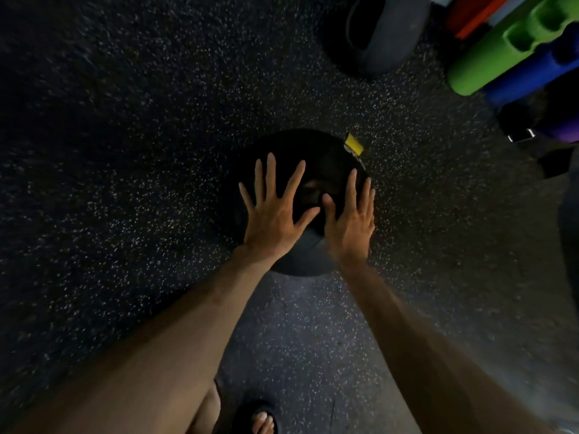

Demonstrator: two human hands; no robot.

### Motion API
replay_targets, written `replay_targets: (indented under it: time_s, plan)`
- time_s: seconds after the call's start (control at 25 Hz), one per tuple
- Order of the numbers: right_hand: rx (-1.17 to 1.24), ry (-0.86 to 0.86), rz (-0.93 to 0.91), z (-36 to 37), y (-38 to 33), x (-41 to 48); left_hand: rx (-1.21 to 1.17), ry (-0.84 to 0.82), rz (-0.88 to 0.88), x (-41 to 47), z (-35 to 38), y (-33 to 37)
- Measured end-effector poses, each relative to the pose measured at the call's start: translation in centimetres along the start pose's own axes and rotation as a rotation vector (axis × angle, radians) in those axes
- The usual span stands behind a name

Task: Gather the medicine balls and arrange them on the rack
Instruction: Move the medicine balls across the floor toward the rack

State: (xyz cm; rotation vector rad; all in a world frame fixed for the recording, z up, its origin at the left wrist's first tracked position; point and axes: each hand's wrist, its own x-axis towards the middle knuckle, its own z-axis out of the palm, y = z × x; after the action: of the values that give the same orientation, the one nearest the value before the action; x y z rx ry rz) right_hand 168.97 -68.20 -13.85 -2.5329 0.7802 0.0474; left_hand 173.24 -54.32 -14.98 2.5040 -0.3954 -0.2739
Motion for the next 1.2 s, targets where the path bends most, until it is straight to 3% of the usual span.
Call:
replay_targets:
  time_s: [0.28, 0.44, 0.52, 0.64, 0.76, 0.84, 1.0, 1.08, 1.2]
  plan:
    - [0.047, 0.075, -0.013, 1.1, -2.8, 2.0, -0.017, -0.095, -0.134, 8.9, -1.8, -1.4]
    - [-0.039, 0.021, 0.074, 1.4, -4.7, 3.9, -0.069, -0.207, -0.209, 13.8, -2.8, -2.1]
    - [-0.081, -0.003, 0.083, 1.1, -6.1, 6.3, -0.124, -0.183, -0.244, 15.4, -3.4, -2.1]
    - [-0.119, -0.053, 0.131, 0.5, -8.0, 11.4, -0.146, -0.079, -0.152, 15.5, -4.0, -2.5]
    - [-0.137, -0.129, 0.195, -0.1, -10.0, 17.9, -0.087, -0.121, -0.033, 14.7, -3.8, -3.1]
    - [-0.101, -0.108, 0.196, -0.1, -11.5, 21.5, -0.081, -0.149, -0.104, 17.1, -4.0, -3.3]
    - [-0.017, 0.117, 0.082, -0.2, -11.3, 21.7, -0.141, -0.268, -0.29, 25.9, -5.4, -2.7]
    - [-0.011, 0.09, 0.098, 0.2, -10.5, 19.5, -0.191, -0.299, -0.433, 30.4, -6.3, -2.6]
    - [0.071, -0.013, 0.16, 1.0, -11.3, 20.7, -0.178, -0.19, -0.513, 34.0, -6.9, -2.2]
